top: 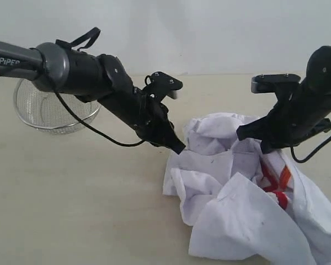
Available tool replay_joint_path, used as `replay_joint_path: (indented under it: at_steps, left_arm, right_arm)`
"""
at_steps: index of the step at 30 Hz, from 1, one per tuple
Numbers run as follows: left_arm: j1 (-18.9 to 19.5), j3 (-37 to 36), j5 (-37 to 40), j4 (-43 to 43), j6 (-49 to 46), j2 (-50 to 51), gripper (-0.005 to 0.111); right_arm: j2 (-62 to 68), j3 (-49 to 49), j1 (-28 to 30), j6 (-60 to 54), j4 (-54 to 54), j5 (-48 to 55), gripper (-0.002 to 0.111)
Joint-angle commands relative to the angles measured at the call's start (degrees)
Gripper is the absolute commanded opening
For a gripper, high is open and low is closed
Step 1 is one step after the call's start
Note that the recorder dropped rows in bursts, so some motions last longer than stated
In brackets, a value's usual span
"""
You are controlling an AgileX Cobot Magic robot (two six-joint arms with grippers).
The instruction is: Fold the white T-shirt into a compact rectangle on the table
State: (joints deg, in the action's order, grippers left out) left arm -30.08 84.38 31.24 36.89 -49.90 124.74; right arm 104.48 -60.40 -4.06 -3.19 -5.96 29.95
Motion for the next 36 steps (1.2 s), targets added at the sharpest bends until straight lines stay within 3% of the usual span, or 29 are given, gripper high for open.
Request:
replay_joint_path:
  at_steps: [1, 6, 11, 13, 22, 29, 36]
  left_arm:
    - [-3.1, -0.2, 3.9, 12.8, -14.9, -0.4, 0.005]
    - [-5.8, 0.2, -2.3, 17.3, -19.3, 1.3, 0.005]
    - [-6.5, 1.4, -1.0, 17.1, -17.6, 6.0, 0.005]
    - [-6.5, 1.4, -1.3, 13.6, -13.9, 6.8, 0.005]
    - [-6.1, 1.4, 1.0, -19.8, 19.2, 5.7, 0.005]
    - [-2.4, -3.9, 2.0, -19.6, 22.3, 1.9, 0.005]
    - [0.9, -14.2, 0.0, -19.4, 26.8, -5.1, 0.005]
  right_arm:
    - [0.0, -2.6, 0.1, 0.3, 4.6, 3.7, 0.0]
    - [0.0, -2.6, 0.2, 4.7, 10.2, 2.8, 0.0]
    - [0.0, -2.6, 0.2, 4.7, 10.2, 2.4, 0.0]
    - [0.0, -2.7, 0.2, 4.7, 10.3, 2.3, 0.0]
    - [0.2, -6.4, 0.2, 4.6, 11.9, 2.3, 0.0]
    - [4.7, -11.3, 0.2, 3.9, 14.1, 1.5, 0.0]
    - [13.0, -22.7, 0.1, 1.4, 11.3, 4.6, 0.0]
